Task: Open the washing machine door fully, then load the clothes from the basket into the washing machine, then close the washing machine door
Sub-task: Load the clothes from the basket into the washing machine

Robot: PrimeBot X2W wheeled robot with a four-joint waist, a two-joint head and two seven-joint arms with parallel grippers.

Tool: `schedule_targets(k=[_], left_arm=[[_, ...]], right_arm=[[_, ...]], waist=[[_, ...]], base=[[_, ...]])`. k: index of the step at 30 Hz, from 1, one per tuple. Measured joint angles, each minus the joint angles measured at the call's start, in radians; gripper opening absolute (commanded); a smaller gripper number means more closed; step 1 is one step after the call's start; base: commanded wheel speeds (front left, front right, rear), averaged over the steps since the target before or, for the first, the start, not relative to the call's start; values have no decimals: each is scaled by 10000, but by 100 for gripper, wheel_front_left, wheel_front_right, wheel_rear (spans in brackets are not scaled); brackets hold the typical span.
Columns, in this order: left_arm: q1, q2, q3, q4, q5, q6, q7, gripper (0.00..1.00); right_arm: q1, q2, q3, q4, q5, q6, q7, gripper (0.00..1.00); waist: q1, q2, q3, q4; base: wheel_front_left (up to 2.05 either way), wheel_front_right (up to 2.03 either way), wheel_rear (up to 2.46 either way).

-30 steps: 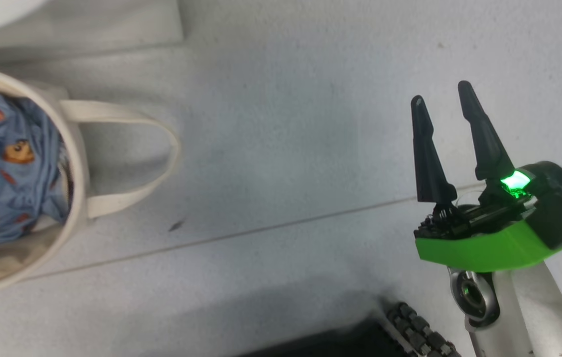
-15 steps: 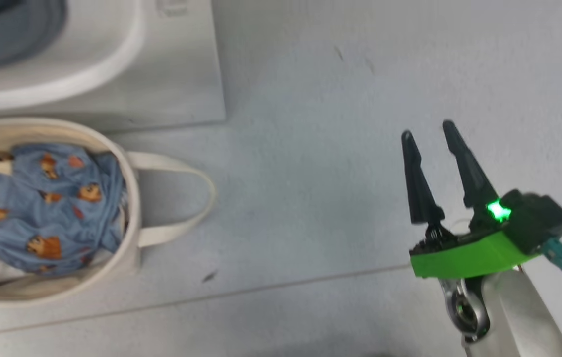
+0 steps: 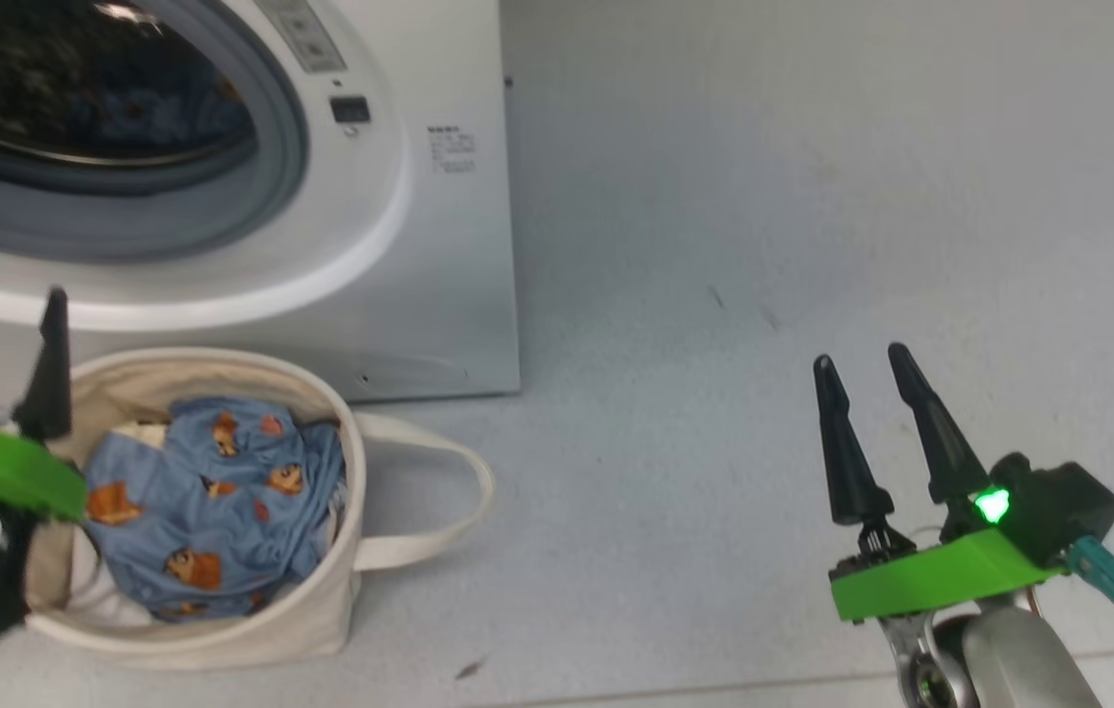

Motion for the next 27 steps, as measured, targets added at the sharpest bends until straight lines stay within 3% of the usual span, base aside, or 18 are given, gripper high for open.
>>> schedule_targets(k=[10,27], left_arm=[[3469,-280,895,-2098,309,1160,0,100],[5997,-564,2029,-3601,731,1948,2,100]], right_arm=[[593,-224,6,199,422,0,92,100],[1098,-516,88,253,790,0,286,100]], waist=[[0,0,-1242,309],[0,-1,-2281,359]], base=[[0,0,0],[0,0,0]])
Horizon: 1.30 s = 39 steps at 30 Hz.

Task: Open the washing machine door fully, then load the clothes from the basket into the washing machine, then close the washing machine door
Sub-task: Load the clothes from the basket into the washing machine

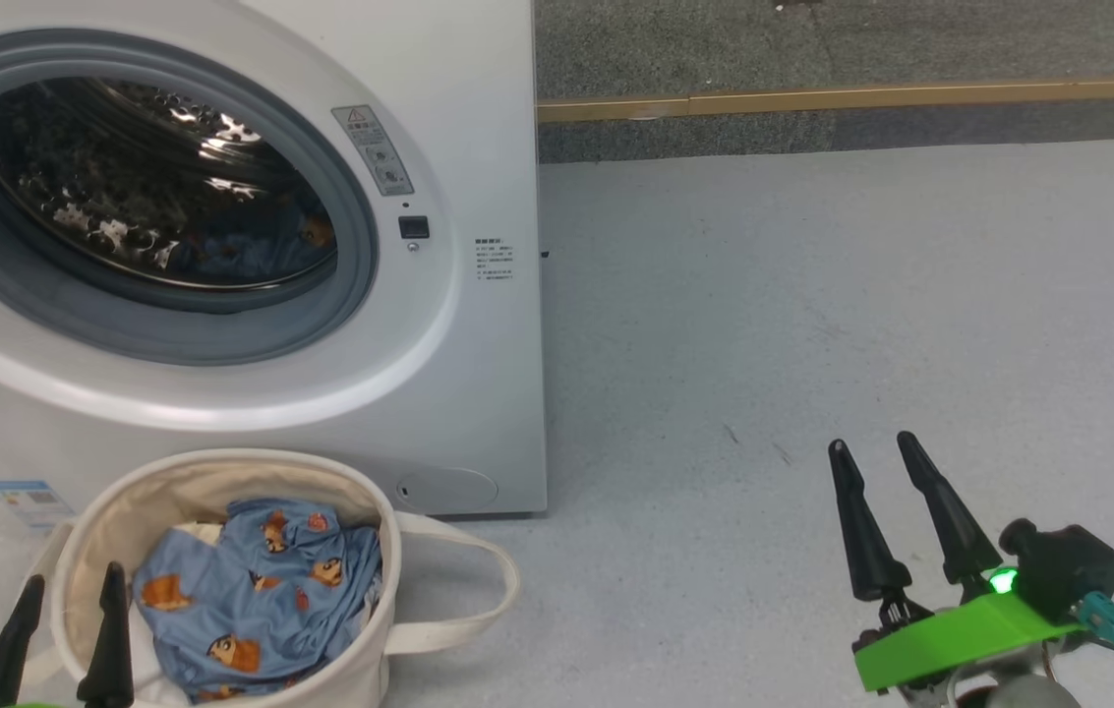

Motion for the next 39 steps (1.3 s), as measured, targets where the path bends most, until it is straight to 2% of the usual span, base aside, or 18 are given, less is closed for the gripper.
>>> schedule_targets(k=[9,39], left_arm=[[263,-4,267,-336,412,-38,0,100],[281,155,207,-491,426,-125,326,100]], right_arm=[[13,-115,-36,-13,75,0,48,100],[223,-84,-301,-401,-31,0,242,100]], waist=[[0,0,-131,-91],[1,0,169,-276]], base=[[0,0,0],[0,0,0]])
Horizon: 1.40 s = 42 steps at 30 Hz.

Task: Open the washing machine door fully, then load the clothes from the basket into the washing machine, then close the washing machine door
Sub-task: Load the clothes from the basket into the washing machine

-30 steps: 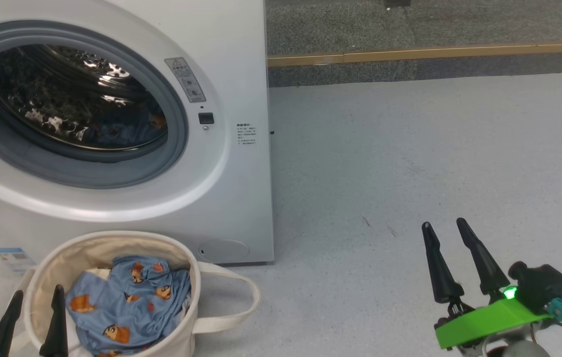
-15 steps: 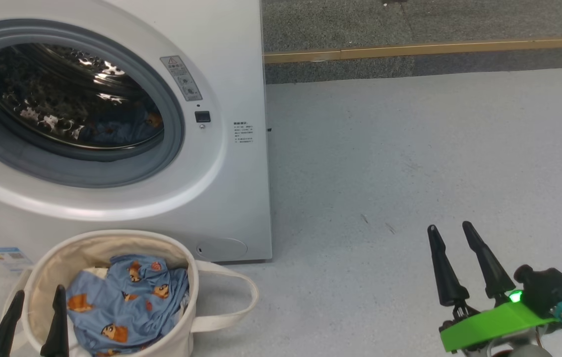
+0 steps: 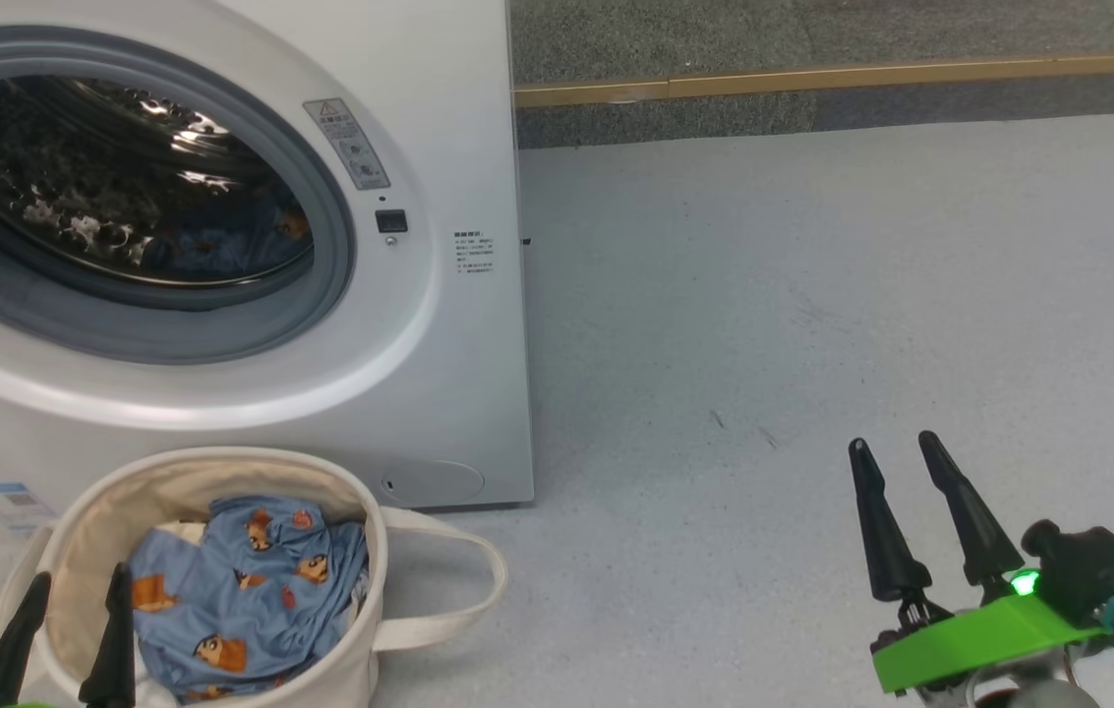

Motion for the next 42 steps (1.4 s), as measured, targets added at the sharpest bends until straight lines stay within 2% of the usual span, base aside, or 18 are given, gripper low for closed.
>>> schedule_targets(k=[5,9,14,19,24,29,35,42], left_arm=[[-252,69,-307,182,0,-280,460,100],[-1102,58,-704,1030,-128,-840,1127,100],[-2536,-46,-1344,3022,-366,-1764,2466,100],[-3677,-431,-1666,5143,-640,-2255,2978,100],[-4871,-633,-2008,6502,-1118,-2389,3160,100],[-5735,-723,-2736,6788,-1827,-2433,3371,100],[-6856,-566,-3465,7131,-2648,-2433,3551,100],[-8124,-332,-3860,7655,-3605,-2433,3684,100]], right_arm=[[0,36,-23,-92,-10,0,17,100],[-32,102,-27,-217,-104,0,104,100],[-155,155,-25,-439,-395,0,194,100],[-655,299,0,-683,-667,0,222,100],[-929,460,-6,-986,-947,0,222,100],[-1168,518,-36,-1361,-1220,0,222,100],[-1629,602,-4,-1941,-1588,0,222,100],[-1872,612,35,-2537,-1781,0,320,100]], waist=[[0,0,172,23],[0,0,493,25],[0,0,1137,-63],[1,0,1937,-283],[2,0,2795,-553],[3,0,3758,-736],[4,0,5050,-854],[3,0,6555,-887]], base=[[0,0,0],[0,0,0],[0,0,0],[0,0,0],[0,0,0],[0,0,0],[0,0,0],[0,0,0]])
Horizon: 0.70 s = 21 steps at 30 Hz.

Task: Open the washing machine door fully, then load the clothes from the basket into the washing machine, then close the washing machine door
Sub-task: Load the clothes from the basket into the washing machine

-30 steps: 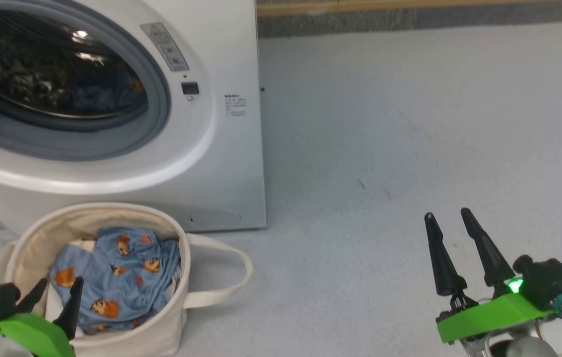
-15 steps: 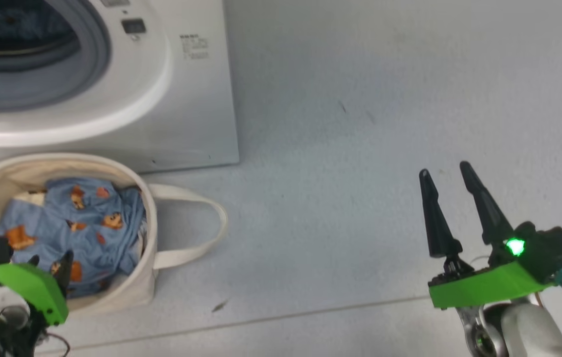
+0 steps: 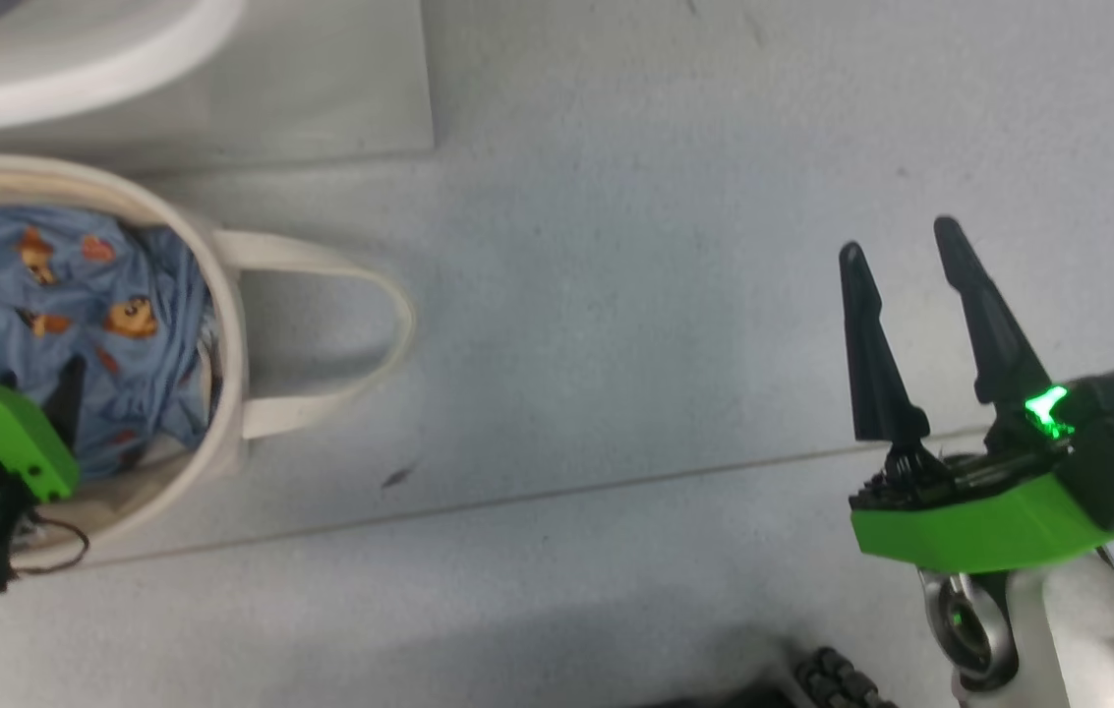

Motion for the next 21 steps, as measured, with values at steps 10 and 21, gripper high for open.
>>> schedule_targets(k=[10,21], left_arm=[[-1332,518,-698,293,-575,0,-142,100],[-2070,792,-1505,435,-1137,0,-568,100]], right_arm=[[-441,4,167,-713,-328,0,-10,100],[-447,6,176,-1074,-420,0,-113,100]], waist=[[0,1,1887,-93],[-1,0,3071,-210]], base=[[0,0,0],[0,0,0]])
